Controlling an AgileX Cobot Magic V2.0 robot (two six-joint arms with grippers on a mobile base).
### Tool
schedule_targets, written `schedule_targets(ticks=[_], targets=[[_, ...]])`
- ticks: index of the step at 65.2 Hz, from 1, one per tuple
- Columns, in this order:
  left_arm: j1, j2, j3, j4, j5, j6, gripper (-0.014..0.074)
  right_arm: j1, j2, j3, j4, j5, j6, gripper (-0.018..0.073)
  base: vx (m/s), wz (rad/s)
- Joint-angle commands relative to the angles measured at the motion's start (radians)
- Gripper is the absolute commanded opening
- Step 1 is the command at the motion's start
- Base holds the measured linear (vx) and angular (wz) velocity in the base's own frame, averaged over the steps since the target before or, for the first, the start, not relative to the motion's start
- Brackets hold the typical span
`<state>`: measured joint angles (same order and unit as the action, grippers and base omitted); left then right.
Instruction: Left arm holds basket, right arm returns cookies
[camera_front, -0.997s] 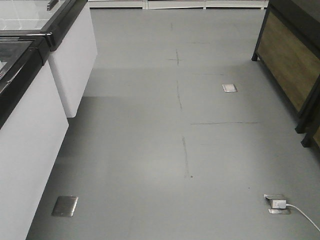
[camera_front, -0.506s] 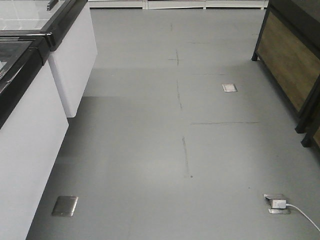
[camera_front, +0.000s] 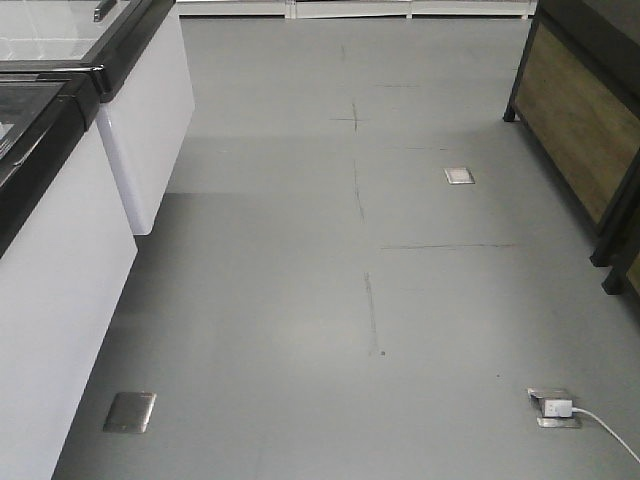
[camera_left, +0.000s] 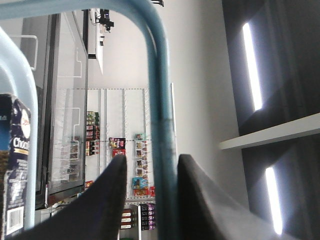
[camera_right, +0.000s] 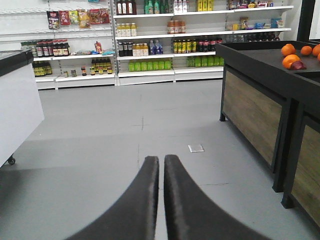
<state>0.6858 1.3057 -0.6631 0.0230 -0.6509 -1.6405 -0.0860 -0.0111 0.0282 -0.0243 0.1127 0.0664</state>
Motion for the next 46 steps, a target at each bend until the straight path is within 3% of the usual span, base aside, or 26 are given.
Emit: schedule_targets(ticks=[1,9,25,39,46], targets=[[-0.007,-0.015,-0.030,0.002,-0.055,-0.005,0.0103,-0.004,-0.012,0.018,-0.004,-0.073,-0.003,-0.0006,0.00,0.00],[-0.007,-0.015,-0.030,0.002,-0.057,-0.004,-0.0007,-0.004,-0.012,0.018,-0.004,-0.073,-0.003,-0.0006,0.00,0.00],[-0.007,-0.015,-0.030,0.002,-0.069,-0.005,-0.0007,-0.004,-0.012,0.018,-0.004,-0.073,-0.003,-0.0006,0.00,0.00],[-0.007,-0.015,-0.030,-0.008,-0.156,-0.006,-0.0006,-0.004,-0.012,0.018,-0.004,-0.073,-0.003,-0.0006,0.00,0.00],[-0.007,-0.015,-0.030,-0.023,-0.185,-0.052,-0.0005,-0.004,-0.012,0.018,-0.004,-0.073,-0.003,-0.0006,0.00,0.00]])
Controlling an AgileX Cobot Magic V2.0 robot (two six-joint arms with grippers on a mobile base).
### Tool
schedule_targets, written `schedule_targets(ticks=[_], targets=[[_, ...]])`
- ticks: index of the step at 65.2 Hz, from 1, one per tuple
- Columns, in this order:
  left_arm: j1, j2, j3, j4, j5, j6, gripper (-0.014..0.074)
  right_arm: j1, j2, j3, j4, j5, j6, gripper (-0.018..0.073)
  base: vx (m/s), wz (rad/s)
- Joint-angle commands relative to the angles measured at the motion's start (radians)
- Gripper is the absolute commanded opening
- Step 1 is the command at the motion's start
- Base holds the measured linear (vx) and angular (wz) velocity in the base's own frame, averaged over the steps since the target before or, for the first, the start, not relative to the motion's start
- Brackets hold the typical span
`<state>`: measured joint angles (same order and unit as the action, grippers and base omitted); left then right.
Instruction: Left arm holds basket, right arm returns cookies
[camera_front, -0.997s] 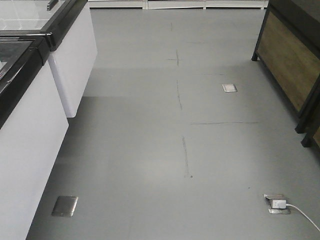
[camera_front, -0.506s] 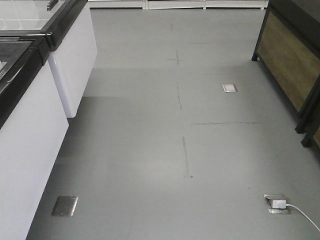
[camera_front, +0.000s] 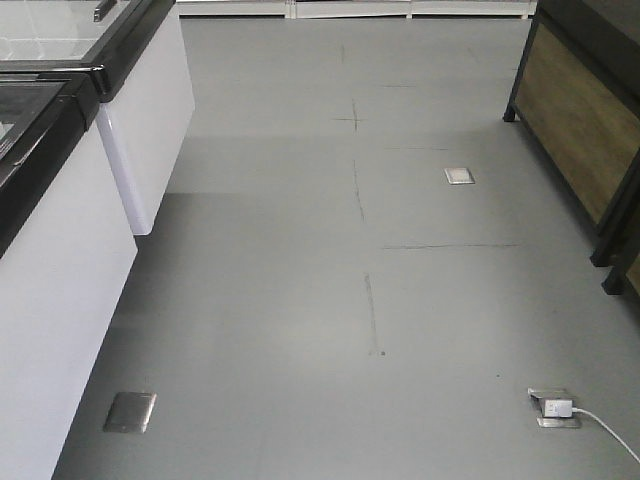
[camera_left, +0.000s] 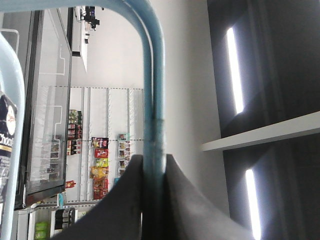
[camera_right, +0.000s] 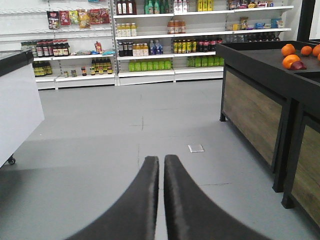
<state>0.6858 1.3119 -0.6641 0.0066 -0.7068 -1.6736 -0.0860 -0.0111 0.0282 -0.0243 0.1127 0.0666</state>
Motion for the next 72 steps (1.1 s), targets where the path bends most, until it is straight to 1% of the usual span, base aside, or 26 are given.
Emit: schedule_targets(ticks=[1,7,20,24,32,42,49,65,72], targets=[[-0.007,-0.021,-0.029,-0.007,-0.131,-0.029,-0.0005,-0.004,-0.012,0.018,-0.004,-0.073,-0.003,-0.0006,0.00,0.00],[-0.007,-0.022,-0.029,-0.007,-0.146,-0.084,-0.0005,-0.004,-0.012,0.018,-0.004,-0.073,-0.003,-0.0006,0.00,0.00],[-0.007,-0.024,-0.030,-0.007,-0.205,-0.107,-0.0004,-0.004,-0.012,0.018,-0.004,-0.073,-0.003,-0.0006,0.00,0.00],[-0.007,-0.024,-0.038,-0.007,-0.219,-0.129,-0.0004,-0.004,-0.012,0.018,-0.004,-0.073,-0.003,-0.0006,0.00,0.00],[-0.008,-0.024,-0.088,0.057,-0.220,-0.163,-0.0004,-0.004,-0.012,0.018,-0.004,-0.073,-0.003,-0.0006,0.00,0.00],[-0.013,-0.024,-0.190,0.161,-0.200,-0.221,-0.0004,-0.004,-0.012,0.018,-0.004,-0.073,-0.003,-0.0006,0.00,0.00],[-0.053,-0.024,-0.248,0.186,-0.158,-0.261,-0.0004,-0.004,-0.012,0.018,-0.004,-0.073,-0.003,-0.0006,0.00,0.00],[-0.197,-0.021,-0.283,0.186,-0.142,-0.261,-0.0004,-0.004,-0.012,0.018,-0.004,-0.073,-0.003,-0.0006,0.00,0.00],[-0.269,-0.021,-0.283,0.218,-0.135,-0.261,-0.0004,-0.004,-0.012,0.018,-0.004,-0.073,-0.003,-0.0006,0.00,0.00]])
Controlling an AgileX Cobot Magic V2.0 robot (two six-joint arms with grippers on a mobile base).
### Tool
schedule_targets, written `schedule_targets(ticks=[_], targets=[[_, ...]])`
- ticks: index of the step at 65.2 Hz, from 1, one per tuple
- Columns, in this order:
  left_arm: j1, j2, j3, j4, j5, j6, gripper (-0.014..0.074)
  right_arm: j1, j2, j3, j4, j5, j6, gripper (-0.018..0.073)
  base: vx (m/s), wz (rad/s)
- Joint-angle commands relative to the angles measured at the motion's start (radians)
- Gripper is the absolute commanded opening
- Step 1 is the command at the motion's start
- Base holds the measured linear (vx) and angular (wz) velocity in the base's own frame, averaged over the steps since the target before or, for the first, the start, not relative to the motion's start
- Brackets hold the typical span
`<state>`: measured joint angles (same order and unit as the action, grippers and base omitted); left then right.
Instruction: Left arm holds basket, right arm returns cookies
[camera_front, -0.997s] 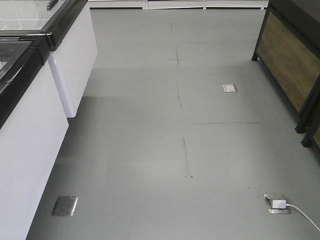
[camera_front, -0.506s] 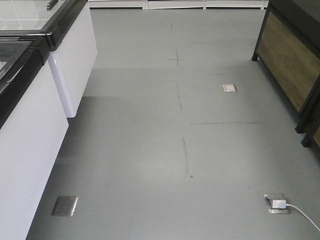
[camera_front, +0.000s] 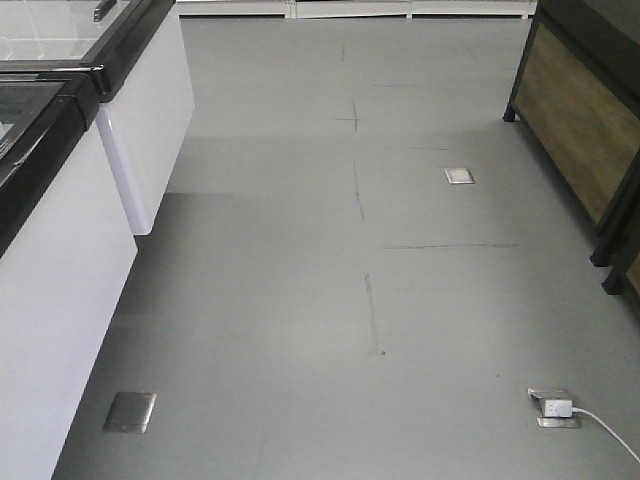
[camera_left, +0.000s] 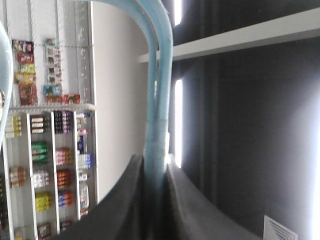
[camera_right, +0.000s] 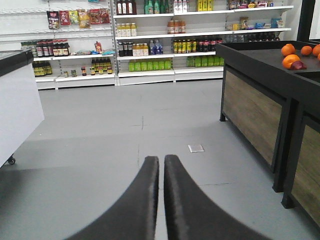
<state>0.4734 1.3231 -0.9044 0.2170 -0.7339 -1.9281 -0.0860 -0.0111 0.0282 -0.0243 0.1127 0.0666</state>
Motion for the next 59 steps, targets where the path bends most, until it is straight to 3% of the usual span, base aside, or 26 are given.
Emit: schedule_targets(ticks=[1,13,37,59], targets=[[-0.066,-0.032,-0.043,0.015,-0.106,-0.006,-0.0004,-0.004,-0.012,0.018,-0.004,-0.073,-0.003,-0.0006,0.00,0.00],[-0.205,-0.032,-0.043,0.100,-0.093,-0.006,-0.0004,-0.004,-0.012,0.018,-0.004,-0.073,-0.003,-0.0006,0.00,0.00],[-0.470,0.020,-0.041,0.101,-0.123,-0.005,-0.0003,-0.004,-0.012,0.018,-0.004,-0.073,-0.003,-0.0006,0.00,0.00],[-0.674,0.103,-0.041,0.097,-0.160,-0.006,-0.0003,-0.004,-0.012,0.018,-0.004,-0.073,-0.003,-0.0006,0.00,0.00]])
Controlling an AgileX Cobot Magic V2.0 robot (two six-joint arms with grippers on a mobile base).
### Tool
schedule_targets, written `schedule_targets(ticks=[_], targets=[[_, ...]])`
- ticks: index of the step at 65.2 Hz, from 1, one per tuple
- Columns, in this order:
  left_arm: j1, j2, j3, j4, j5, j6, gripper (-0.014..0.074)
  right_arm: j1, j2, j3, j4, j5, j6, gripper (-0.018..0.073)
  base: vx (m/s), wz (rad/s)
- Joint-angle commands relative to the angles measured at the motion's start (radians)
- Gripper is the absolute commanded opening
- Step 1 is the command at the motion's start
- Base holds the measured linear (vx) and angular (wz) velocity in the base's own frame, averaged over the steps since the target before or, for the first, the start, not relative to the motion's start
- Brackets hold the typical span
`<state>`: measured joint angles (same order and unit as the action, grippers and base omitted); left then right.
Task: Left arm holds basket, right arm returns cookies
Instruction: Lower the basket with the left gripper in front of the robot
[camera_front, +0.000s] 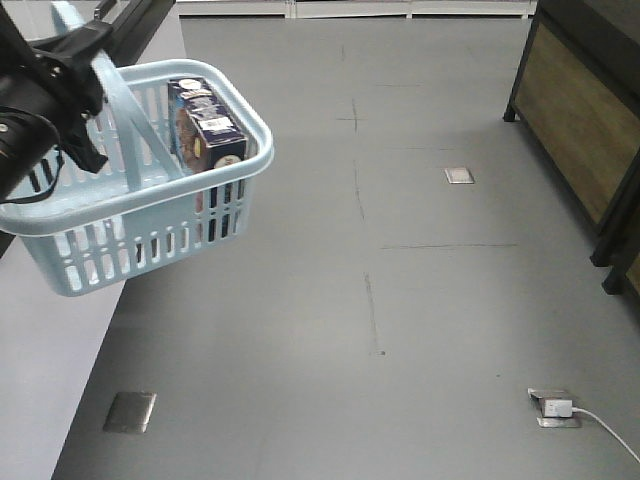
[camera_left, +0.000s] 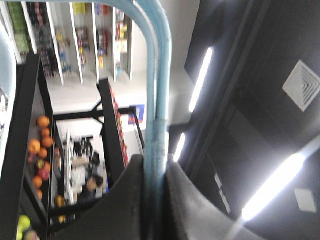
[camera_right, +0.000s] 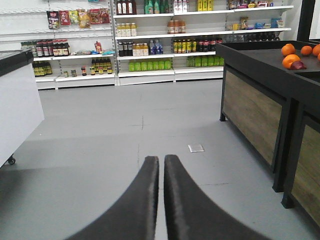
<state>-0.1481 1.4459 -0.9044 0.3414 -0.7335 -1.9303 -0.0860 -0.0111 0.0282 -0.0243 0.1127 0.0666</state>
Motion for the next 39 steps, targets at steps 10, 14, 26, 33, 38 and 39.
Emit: schedule_targets(ticks=[10,14,26,33,38,39], targets=[[-0.124,0.017,-0.041,-0.028,-0.167,-0.005,-0.0003,-0.004,-0.012,0.018,-0.004,-0.073,-0.003,-0.0006,0.00,0.00],[-0.151,0.027,-0.041,-0.028,-0.176,-0.005,-0.0003,-0.004,-0.012,0.018,-0.004,-0.073,-0.003,-0.0006,0.00,0.00],[-0.225,0.045,-0.039,-0.032,-0.222,-0.008,-0.0003,-0.004,-0.012,0.018,-0.004,-0.073,-0.003,-0.0006,0.00,0.00],[-0.263,0.044,-0.026,-0.032,-0.234,-0.012,-0.0003,-0.004,-0.012,0.018,-0.004,-0.073,-0.003,-0.0006,0.00,0.00],[-0.283,0.043,-0.009,-0.036,-0.259,-0.012,-0.0003,-0.004,-0.012,0.018,-0.004,-0.073,-0.003,-0.0006,0.00,0.00],[-0.287,0.043,-0.004,-0.036,-0.271,-0.012,-0.0003,-0.004,-0.012,0.018,-0.004,-0.073,-0.003,-0.0006,0.00,0.00]])
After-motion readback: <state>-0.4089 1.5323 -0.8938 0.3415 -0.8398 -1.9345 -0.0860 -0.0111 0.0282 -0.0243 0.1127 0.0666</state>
